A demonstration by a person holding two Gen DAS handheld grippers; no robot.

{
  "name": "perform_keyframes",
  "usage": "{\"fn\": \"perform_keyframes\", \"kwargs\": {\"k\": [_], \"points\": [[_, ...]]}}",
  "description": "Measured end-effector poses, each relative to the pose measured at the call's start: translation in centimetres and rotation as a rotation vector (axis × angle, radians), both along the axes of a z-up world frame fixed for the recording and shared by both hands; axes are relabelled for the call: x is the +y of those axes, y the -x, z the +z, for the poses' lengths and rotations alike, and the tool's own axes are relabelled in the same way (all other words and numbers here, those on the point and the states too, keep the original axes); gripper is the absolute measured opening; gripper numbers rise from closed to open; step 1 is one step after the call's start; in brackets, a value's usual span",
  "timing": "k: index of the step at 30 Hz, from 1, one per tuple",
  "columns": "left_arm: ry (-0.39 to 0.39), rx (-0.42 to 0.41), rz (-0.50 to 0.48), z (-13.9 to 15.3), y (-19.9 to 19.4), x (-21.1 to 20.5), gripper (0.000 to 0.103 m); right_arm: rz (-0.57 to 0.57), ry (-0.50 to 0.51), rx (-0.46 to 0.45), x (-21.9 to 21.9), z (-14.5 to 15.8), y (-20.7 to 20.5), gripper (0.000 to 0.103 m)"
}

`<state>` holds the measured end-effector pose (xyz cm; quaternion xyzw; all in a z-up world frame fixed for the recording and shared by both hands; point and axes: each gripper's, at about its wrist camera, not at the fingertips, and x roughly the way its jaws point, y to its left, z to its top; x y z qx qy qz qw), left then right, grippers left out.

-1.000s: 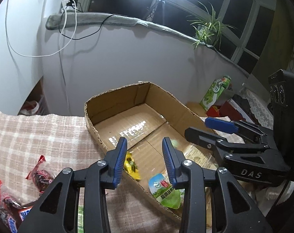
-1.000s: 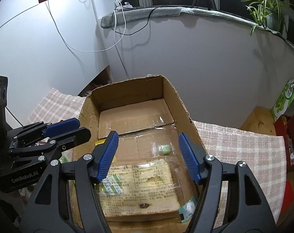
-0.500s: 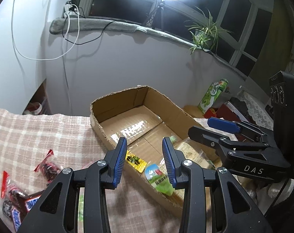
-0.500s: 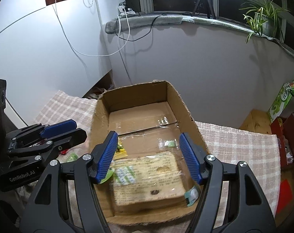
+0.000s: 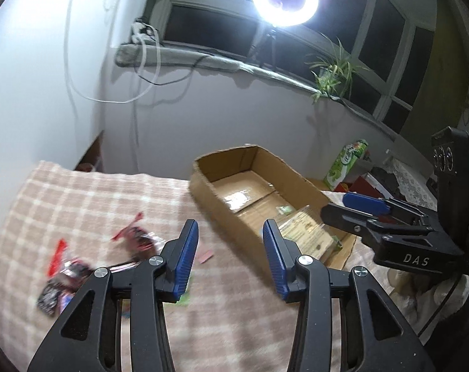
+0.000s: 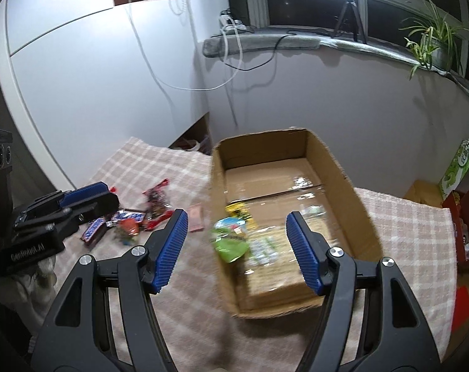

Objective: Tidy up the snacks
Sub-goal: 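Drop the green bag and yellow packet into the box, opening both tools, then grasp the triangular orange-green packet with the right tool while the left tool grasps a Snickers bar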

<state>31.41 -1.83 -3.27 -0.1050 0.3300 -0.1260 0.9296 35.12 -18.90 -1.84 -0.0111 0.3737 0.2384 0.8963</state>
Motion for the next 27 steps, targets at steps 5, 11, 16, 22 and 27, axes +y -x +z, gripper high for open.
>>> {"fn": "perform_keyframes", "kwargs": {"k": [5, 11, 16, 22, 27], "points": [[0.017, 0.002, 0.059, 0.1, 2.4, 3.3, 0.042, 0.059, -0.001, 0.005, 2.2, -0.2, 1.9, 0.069], [0.008, 0.015, 0.131, -1.0, 5.2, 7.0, 0.044, 0.136, 0.023, 0.017, 5.4, -1.5, 3.9, 0.069], [0.001, 0.055, 0.193, -2.9, 7.1, 10.0, 0.046, 0.193, 0.050, 0.049, 8.5, -3.5, 4.4, 0.069], [0.002, 0.095, 0.236, -4.8, 8.2, 12.1, 0.046, 0.253, 0.074, 0.084, 11.9, -5.4, 4.1, 0.069], [0.001, 0.117, 0.229, -6.0, 8.4, 12.6, 0.046, 0.289, 0.085, 0.127, 14.4, -7.1, 3.4, 0.069]]}}
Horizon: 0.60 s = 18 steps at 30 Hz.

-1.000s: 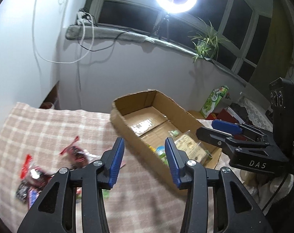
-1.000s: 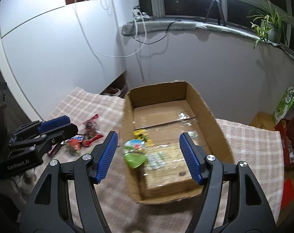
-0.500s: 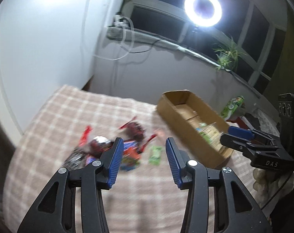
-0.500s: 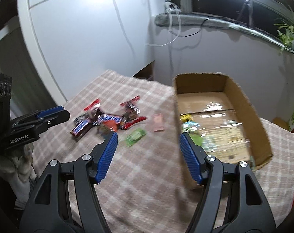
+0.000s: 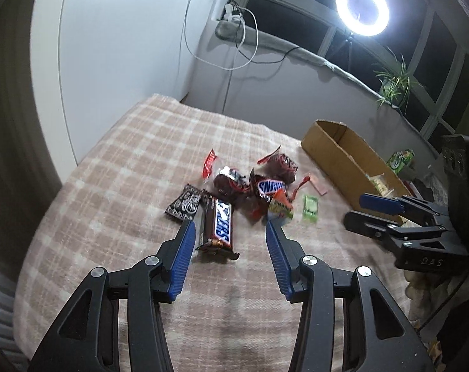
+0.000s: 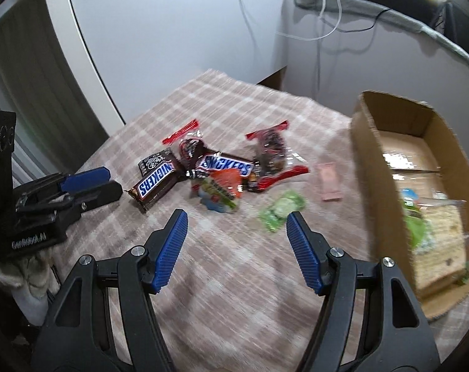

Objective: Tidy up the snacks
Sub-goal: 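Grasp the triangular orange-green packet with the right tool while the left tool grasps a Snickers bar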

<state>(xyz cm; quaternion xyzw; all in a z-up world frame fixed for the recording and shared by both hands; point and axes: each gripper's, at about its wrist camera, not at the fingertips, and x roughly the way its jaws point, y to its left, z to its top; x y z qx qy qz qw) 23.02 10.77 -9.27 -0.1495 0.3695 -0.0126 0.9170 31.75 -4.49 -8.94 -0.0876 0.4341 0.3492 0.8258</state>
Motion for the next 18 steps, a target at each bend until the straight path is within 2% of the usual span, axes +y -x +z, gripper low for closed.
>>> {"fn": "perform_keyframes", "kwargs": {"k": [7, 18], "points": [[0.002, 0.037, -0.012, -1.8, -0.6, 0.5, 0.046, 0.045, 0.034, 0.040, 3.2, -2.1, -1.1, 0.069], [-0.008, 0.062, -0.021, -3.0, -2.1, 1.1, 0.046, 0.074, 0.061, 0.064, 5.3, -3.5, -2.2, 0.069]]}}
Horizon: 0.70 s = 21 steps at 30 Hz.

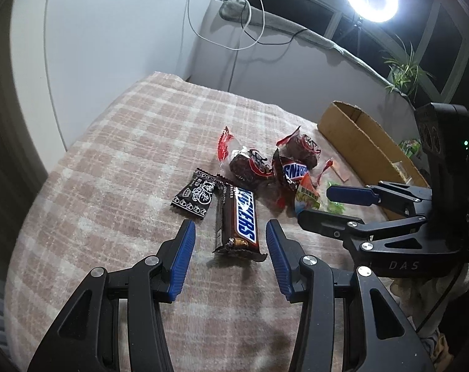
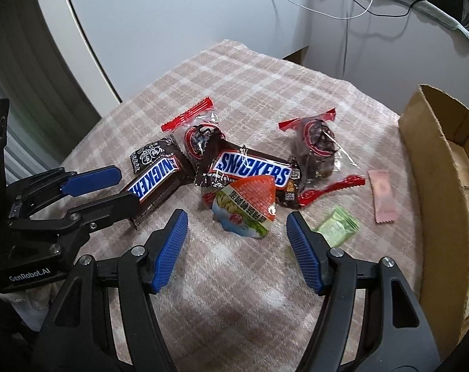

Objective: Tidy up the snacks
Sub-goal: 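Grasp the triangular orange-green packet with the right tool while the left tool grasps a Snickers bar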

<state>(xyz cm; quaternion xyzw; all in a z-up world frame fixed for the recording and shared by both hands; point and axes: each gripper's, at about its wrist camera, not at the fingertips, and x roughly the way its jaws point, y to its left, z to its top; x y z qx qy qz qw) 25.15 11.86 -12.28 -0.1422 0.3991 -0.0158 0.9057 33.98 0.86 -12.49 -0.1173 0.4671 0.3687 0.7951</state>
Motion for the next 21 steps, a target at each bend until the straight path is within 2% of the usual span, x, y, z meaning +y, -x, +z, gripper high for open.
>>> {"fn": "perform_keyframes", "kwargs": {"k": [3, 12, 15, 19, 21], "points": [[-0.003, 0.005, -0.008, -0.2, -0.4, 0.0, 0.046, 0.005, 0.007, -0.002, 0.5, -0.2, -0.1, 0.069], [-0.022, 0.021, -0.032, -0.4, -1.5, -0.2, 0.046, 0.011, 0.040, -0.009, 1.2, -0.7, -0.4, 0.044], [-0.032, 0.037, -0.041, -0.8, -1.9, -0.4, 0.043, 0.013, 0.042, -0.008, 1.0, -0.7, -0.4, 0.044], [-0.042, 0.045, -0.048, -1.3, -2.2, -0.6, 0.029, 0.017, 0.049, -0.018, 1.0, -0.6, -0.1, 0.043], [-0.034, 0.044, -0.050, -1.3, -2.2, -0.5, 0.028, 0.013, 0.044, -0.016, 0.9, -0.6, 0.0, 0.042]]}}
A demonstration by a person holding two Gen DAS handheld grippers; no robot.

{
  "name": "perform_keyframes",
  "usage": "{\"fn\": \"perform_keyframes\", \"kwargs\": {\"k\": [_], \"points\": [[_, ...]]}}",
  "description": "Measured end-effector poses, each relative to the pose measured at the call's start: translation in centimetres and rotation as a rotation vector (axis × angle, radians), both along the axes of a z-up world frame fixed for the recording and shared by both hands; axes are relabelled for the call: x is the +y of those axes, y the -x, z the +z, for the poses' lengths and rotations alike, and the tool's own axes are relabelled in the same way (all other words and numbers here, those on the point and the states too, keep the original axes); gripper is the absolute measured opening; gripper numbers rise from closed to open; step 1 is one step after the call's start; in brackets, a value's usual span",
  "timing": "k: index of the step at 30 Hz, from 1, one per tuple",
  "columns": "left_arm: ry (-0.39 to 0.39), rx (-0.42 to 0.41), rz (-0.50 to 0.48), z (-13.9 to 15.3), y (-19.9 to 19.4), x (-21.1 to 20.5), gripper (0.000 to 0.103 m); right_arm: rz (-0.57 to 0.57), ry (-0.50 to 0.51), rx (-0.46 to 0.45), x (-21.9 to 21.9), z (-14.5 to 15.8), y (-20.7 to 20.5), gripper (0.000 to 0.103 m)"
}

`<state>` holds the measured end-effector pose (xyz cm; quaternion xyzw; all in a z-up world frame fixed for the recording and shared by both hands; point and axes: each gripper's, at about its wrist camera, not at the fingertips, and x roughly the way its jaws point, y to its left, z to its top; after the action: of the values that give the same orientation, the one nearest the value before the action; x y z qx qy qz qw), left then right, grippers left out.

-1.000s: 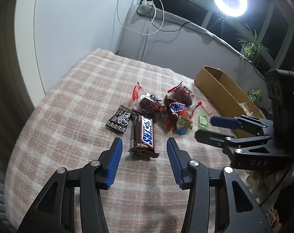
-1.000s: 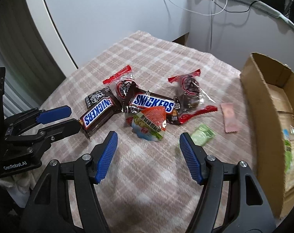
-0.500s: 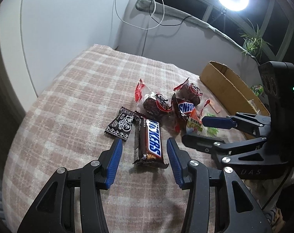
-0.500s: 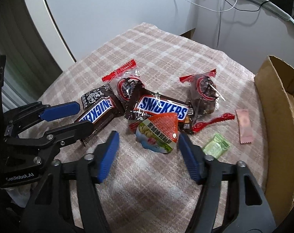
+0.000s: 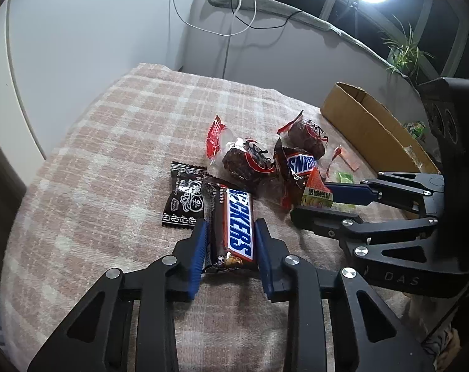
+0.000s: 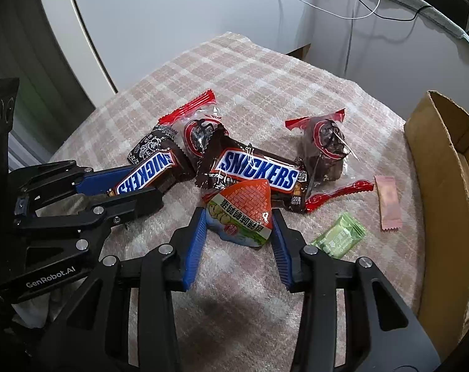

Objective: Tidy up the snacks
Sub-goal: 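Grasp the triangular orange-green packet with the right tool while the left tool grasps a Snickers bar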

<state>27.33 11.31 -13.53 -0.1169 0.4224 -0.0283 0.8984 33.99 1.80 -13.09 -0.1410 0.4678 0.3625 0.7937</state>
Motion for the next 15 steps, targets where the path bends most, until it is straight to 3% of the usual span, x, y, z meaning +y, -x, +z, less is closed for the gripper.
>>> {"fn": "perform_keyframes", "kwargs": {"k": [15], "points": [[0.019, -0.036, 0.010, 1.2, 1.7, -0.2, 0.028, -0.022, -0.056, -0.013, -2.0, 1.7, 1.5, 0.042]]}}
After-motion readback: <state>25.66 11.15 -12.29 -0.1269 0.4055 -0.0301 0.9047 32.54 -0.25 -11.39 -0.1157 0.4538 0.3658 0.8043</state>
